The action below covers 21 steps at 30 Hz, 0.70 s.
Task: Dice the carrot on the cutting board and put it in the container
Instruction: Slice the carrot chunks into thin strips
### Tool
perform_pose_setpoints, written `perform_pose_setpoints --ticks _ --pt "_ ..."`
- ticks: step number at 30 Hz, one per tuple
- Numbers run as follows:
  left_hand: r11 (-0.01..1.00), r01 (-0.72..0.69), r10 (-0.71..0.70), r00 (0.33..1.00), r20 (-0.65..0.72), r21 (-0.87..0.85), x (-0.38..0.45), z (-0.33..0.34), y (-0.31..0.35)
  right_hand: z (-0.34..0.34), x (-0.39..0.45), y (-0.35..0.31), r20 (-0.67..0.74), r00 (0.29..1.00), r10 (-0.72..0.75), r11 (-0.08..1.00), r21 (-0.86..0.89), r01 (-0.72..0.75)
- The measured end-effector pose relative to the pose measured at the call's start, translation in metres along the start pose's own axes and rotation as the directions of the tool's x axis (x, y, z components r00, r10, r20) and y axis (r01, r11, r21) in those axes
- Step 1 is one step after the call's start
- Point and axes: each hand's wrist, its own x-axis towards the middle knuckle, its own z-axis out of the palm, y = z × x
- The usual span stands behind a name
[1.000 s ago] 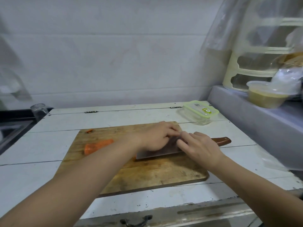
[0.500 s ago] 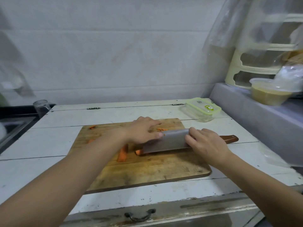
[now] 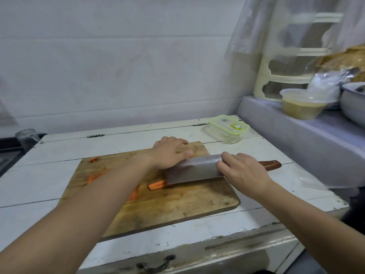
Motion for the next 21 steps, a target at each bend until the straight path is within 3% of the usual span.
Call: perform_pose_setpoints --ticks 3,7,9,11,15,18,21 --pt "0.999 -0.010 0.007 0.994 0.111 0.033 -0.009 0.002 -0.009 -0.001 0.002 -0.002 0.016 1.000 0.010 1.000 0.008 -0.010" --pt "0.987 0.094 -0.083 0.992 -0.092 0.130 -0.002 0.000 -0.003 -0.006 0.003 -0.005 0.031 0.999 0.028 0.999 0.022 -0.029" --pt "0.987 0.127 -0.103 0.972 -0.212 0.101 0.003 -0.004 0.001 -0.009 0.002 -0.005 0.059 0.998 0.035 0.999 0.036 -0.038" --pt "0.987 0.148 -0.130 0.962 -0.242 0.059 0.003 -0.012 0.000 -0.012 0.003 -0.002 0.094 0.994 0.059 0.996 0.067 -0.065" --pt "0.978 0.170 -0.190 0.966 -0.177 -0.121 -0.016 -0.024 -0.020 -0.010 -0.001 0.010 0.194 0.949 0.250 0.933 0.215 -0.290" --pt "0.944 0.155 -0.226 0.948 -0.226 -0.293 -0.061 -0.025 -0.028 -0.007 0.005 0.018 0.299 0.869 0.394 0.818 0.317 -0.480" --pt "0.983 0.175 -0.181 0.937 -0.299 -0.048 -0.112 -0.005 -0.028 -0.015 0.029 0.020 0.347 0.809 0.475 0.742 0.337 -0.580"
